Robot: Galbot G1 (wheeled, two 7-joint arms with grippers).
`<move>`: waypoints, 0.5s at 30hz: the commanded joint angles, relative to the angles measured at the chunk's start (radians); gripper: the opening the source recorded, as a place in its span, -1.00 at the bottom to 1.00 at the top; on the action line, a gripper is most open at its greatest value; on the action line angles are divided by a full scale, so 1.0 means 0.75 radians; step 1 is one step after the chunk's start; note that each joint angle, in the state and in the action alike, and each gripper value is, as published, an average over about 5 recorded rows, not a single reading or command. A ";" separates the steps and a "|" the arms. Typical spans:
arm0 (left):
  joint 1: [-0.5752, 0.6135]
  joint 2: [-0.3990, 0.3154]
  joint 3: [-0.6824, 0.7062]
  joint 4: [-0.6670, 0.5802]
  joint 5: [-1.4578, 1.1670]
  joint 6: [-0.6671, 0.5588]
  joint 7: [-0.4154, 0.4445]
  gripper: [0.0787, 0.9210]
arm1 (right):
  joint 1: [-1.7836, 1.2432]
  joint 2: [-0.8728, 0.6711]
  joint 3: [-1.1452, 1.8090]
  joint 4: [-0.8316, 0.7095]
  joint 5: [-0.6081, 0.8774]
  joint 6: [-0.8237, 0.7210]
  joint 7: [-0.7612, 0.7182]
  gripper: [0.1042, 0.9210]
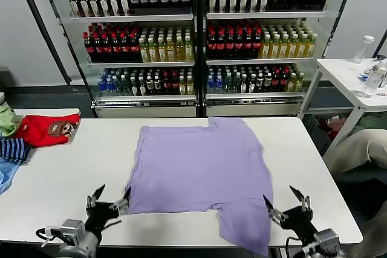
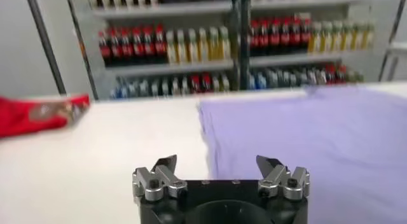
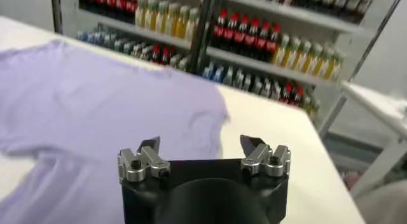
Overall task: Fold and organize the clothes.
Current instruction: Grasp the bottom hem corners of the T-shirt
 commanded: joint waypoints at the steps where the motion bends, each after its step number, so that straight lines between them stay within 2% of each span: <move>1: 0.077 0.049 0.014 0.013 -0.084 0.114 -0.061 0.77 | -0.120 0.008 -0.037 0.005 -0.017 -0.002 0.006 0.76; 9: 0.015 0.044 -0.007 0.112 -0.092 0.086 -0.014 0.77 | -0.044 0.027 -0.182 -0.043 -0.035 0.010 0.035 0.76; 15: -0.014 0.027 -0.011 0.124 -0.099 0.070 0.019 0.77 | 0.001 0.027 -0.230 -0.049 -0.030 0.008 0.049 0.76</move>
